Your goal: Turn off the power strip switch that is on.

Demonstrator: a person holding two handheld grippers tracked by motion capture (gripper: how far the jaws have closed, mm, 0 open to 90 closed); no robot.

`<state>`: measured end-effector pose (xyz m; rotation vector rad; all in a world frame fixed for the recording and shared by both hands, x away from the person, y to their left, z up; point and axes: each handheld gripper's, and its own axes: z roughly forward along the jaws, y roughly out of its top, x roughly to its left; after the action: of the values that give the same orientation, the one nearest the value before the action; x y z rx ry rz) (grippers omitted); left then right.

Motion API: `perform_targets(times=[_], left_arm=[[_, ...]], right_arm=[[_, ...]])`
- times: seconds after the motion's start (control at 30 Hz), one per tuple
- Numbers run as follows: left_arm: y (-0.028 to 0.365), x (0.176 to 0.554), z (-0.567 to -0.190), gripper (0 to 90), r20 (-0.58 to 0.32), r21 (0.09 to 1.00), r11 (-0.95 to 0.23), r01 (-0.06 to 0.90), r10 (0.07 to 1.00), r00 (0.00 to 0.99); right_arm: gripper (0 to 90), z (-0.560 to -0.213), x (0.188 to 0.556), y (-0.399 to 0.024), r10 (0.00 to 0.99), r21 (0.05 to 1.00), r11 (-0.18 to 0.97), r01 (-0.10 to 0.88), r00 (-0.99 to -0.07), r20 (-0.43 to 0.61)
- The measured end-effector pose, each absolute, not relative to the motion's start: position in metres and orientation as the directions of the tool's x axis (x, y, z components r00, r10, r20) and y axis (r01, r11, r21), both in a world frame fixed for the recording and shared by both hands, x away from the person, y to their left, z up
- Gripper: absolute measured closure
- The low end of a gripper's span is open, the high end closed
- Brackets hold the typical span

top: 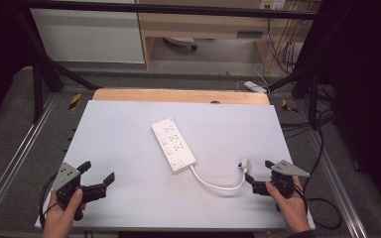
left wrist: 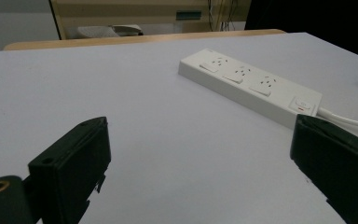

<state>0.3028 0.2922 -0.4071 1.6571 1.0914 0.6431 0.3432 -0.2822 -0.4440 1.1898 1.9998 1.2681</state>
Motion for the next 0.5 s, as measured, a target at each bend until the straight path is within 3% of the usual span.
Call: perform_targets(times=[0.5], left_arm=[[0.2877,0.2977,-0.4016,4.7,-0.083,0.94,-0.083,0.33,0.884,0.461]], right_arm=[[5.1,-0.4397,0.3409,-0.2784,0.85,0.91,0.176,0.376,-0.524,0.052]])
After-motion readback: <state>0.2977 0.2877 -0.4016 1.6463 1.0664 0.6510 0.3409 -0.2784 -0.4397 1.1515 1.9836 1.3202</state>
